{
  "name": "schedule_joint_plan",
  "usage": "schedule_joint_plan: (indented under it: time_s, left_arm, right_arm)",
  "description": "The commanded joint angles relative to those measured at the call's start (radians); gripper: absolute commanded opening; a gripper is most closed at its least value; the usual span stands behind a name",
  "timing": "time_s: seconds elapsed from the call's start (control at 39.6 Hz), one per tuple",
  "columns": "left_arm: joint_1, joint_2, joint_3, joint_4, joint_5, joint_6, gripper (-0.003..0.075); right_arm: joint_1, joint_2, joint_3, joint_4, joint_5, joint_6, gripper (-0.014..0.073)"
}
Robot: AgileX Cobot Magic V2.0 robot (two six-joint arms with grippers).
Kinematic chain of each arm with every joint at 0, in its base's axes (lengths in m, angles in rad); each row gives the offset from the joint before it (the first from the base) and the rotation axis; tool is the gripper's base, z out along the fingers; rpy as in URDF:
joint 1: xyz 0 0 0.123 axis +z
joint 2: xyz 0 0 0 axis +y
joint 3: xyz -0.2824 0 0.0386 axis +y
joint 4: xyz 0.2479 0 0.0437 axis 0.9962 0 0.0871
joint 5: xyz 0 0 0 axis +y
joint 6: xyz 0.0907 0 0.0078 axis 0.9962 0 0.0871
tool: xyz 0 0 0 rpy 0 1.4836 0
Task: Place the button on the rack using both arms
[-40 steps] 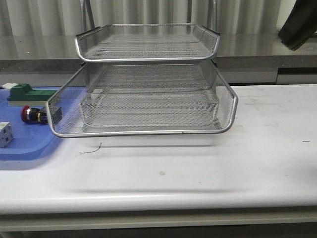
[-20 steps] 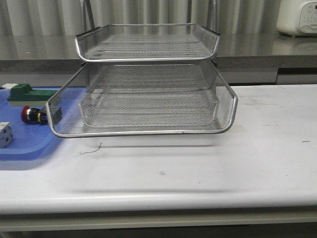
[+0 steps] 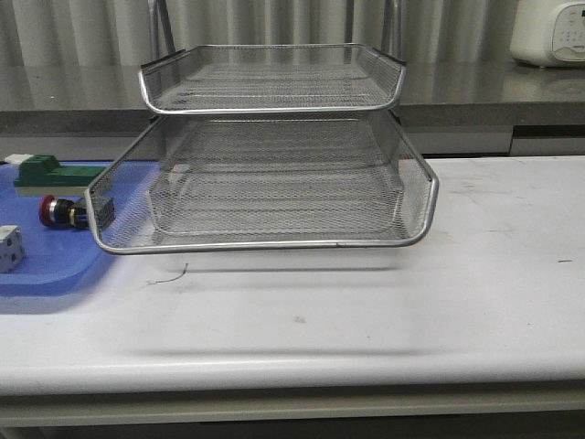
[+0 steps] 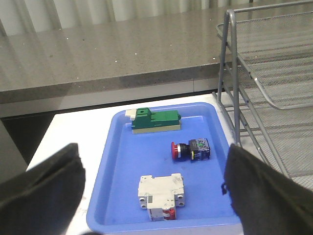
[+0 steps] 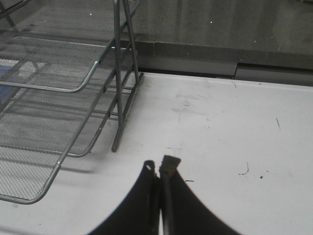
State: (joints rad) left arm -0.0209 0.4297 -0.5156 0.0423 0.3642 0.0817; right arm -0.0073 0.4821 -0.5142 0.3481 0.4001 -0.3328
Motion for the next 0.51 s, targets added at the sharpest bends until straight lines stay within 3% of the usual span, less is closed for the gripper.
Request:
schedule_joint_plan:
  time_s: [0.0,0.23,0.48]
  left_arm:
    - [0.003,0.009,-0.033,-0.008,-0.073,-0.002,0.0554]
    - [0.003,0.009,-0.033,-0.008,-0.073,-0.002,0.0554]
    - [0.003,0.009,-0.033,-0.008,-0.081,-0.002,0.0554]
  right_arm:
    - [-0.005,-0.084,0.041,0.001,-0.107,0.001,-0.0060]
    - [-0.005,-0.234,0.126,0.001,-0.097,0.001,-0.0060]
    - [-0.005,-0.246,0.127,0.002,-0.095,0.001,-0.0060]
